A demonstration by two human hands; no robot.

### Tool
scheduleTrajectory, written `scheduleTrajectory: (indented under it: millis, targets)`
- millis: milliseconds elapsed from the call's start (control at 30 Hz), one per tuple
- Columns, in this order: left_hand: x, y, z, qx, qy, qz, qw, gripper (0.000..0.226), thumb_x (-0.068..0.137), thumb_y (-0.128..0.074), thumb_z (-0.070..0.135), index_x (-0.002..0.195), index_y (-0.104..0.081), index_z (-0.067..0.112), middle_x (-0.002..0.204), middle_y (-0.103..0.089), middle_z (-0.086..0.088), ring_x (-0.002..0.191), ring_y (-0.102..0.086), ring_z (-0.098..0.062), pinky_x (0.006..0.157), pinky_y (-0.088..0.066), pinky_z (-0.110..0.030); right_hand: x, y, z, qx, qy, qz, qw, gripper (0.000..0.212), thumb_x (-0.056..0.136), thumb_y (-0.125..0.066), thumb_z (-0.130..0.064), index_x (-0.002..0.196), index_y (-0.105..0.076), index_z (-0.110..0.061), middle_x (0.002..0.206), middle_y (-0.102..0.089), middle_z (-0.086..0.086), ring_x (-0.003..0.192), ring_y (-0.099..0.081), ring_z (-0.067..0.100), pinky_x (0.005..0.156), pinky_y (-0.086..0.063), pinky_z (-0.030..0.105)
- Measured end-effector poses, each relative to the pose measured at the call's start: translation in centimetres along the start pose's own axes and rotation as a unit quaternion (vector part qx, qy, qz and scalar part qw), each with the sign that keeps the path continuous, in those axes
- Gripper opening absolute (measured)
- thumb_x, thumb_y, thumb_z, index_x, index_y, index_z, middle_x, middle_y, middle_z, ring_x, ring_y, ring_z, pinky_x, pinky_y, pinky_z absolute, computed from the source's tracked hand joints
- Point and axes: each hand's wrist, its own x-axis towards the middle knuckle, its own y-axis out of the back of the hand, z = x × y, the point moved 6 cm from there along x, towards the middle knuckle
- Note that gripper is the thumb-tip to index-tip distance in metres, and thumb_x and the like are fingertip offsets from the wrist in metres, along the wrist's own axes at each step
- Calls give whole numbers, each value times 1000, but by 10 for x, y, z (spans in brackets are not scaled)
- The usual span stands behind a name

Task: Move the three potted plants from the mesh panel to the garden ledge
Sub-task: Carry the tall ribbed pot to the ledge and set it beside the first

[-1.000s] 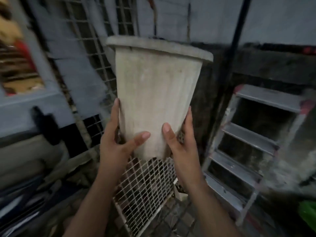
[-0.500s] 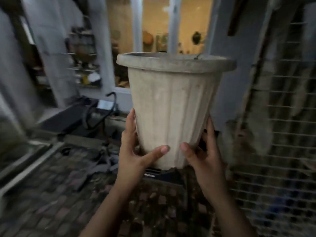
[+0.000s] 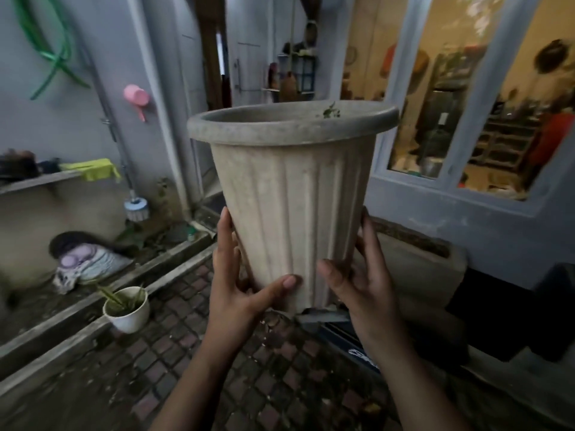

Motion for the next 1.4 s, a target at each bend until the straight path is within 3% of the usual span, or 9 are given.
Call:
scheduleTrajectory:
  millis: [267, 433, 600, 800, 1000, 1133, 1233, 1300, 1400]
  targets:
    - [82, 48, -66, 51, -8, 155, 986, 125, 52, -100, 54, 152, -27, 67, 153, -53, -4, 140, -58, -24, 107, -55, -58, 139, -57, 85, 55, -21, -134, 989, 88, 69, -81, -70, 144, -33, -72, 155, -48, -25, 138, -55, 6, 106, -55, 38]
    - [115, 90, -93, 120, 2, 216, 969, 129, 56, -100, 52, 153, -16, 70, 168, -35, -2, 152, -44, -27, 115, -46, -63, 205, -119, 131, 108, -34, -230, 967, 78, 81, -78, -56, 149, -38, -60, 154, -51, -21, 140, -52, 4, 109, -50, 38]
    - [132, 148, -126, 156, 33, 295, 942, 134, 50, -100, 58, 151, -13, 73, 166, -34, -9, 152, -42, -33, 113, -46, -67, 243, -192, 179, 116, -58, -278, 952, 83, 76, -81, -65, 147, -38, -63, 148, -55, -24, 133, -57, 0, 99, -54, 18]
    - [184, 238, -180, 203, 58, 295, 932, 134, 52, -95, 68, 150, -5, 75, 166, -29, -2, 154, -38, -32, 114, -45, -67, 291, -288, 251, 110, -80, -293, 946, 86, 81, -81, -61, 152, -34, -58, 153, -52, -19, 140, -54, 12, 109, -51, 51]
    - [263, 318, -233, 209, 97, 238, 944, 135, 54, -90, 71, 154, 1, 70, 143, -24, 51, 146, -36, -6, 121, -40, -58, 347, -363, 308, 112, -118, -258, 952, 82, 85, -77, -57, 154, -32, -56, 152, -54, -15, 137, -57, 9, 106, -54, 35]
    - [312, 347, -275, 202, 106, 221, 948, 132, 60, -91, 56, 157, -2, 66, 147, -21, 51, 153, -33, -12, 122, -40, -55, 387, -393, 346, 113, -146, -223, 957, 81, 86, -79, -45, 155, -35, -52, 149, -57, -19, 135, -57, 2, 98, -54, 18]
    - [345, 365, -313, 211, 111, 213, 947, 134, 58, -90, 63, 157, 1, 65, 133, -19, 66, 139, -28, 26, 116, -37, -15, 416, -413, 382, 108, -170, -202, 959, 85, 81, -82, -56, 151, -35, -59, 144, -56, -31, 132, -56, -4, 93, -53, 12]
    - [367, 376, -338, 212, 127, 219, 944, 136, 52, -88, 75, 154, 3, 70, 133, -23, 57, 131, -29, 32, 105, -34, -1, 435, -426, 410, 111, -184, -194, 957, 81, 77, -83, -62, 142, -37, -71, 139, -57, -39, 129, -57, -9, 90, -53, 11]
    - [401, 393, -381, 218, 145, 221, 939, 136, 51, -90, 70, 151, 2, 74, 135, -28, 34, 133, -32, 16, 112, -34, -20, 466, -446, 460, 118, -204, -181, 955, 77, 73, -84, -65, 134, -39, -77, 132, -58, -44, 126, -59, -9, 89, -55, 13]
